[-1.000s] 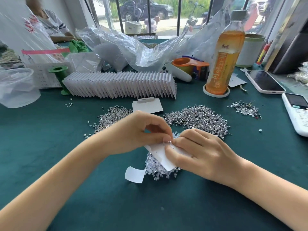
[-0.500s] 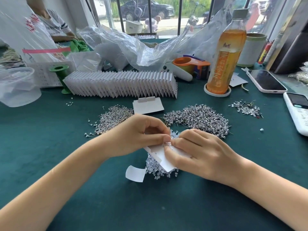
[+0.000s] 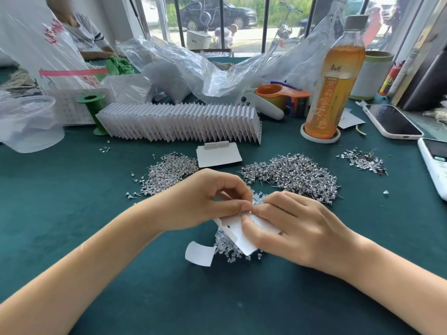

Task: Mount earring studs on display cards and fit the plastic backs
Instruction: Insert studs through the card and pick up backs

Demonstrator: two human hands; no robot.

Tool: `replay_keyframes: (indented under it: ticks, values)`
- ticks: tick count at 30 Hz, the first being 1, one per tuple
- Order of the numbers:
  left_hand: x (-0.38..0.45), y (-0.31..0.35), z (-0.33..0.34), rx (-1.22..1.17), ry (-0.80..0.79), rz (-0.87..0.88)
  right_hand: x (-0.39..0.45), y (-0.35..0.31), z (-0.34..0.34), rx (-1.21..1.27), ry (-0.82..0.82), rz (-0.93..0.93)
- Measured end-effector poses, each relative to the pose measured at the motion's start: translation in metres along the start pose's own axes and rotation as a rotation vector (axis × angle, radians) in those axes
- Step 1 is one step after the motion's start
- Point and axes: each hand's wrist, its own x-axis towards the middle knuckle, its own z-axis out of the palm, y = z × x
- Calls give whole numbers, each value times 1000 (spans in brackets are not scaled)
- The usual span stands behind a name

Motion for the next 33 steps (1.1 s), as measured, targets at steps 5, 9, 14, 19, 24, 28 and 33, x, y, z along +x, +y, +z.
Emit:
replay_keyframes:
  ticks: [5, 9, 14, 19, 24, 28, 33]
  values:
    - [1, -1, -1, 15, -15, 0, 0, 1, -1, 7, -13, 4]
    - [2, 0, -3, 28, -63, -3, 0, 0, 0, 6, 6, -5]
    - [8, 4, -13, 76, -162, -28, -1, -2, 3, -8, 59, -27]
    - [11, 2, -21, -91, -11, 10, -3, 6, 3, 78, 108, 92]
    - [9, -28, -32, 104, 358, 7, -8, 15, 6, 325, 300, 708]
    - [7, -41, -22, 345, 207, -8, -9, 15, 8, 397, 298, 917]
    - [10, -36, -16, 395, 161, 69, -9, 13, 7, 376, 286, 881]
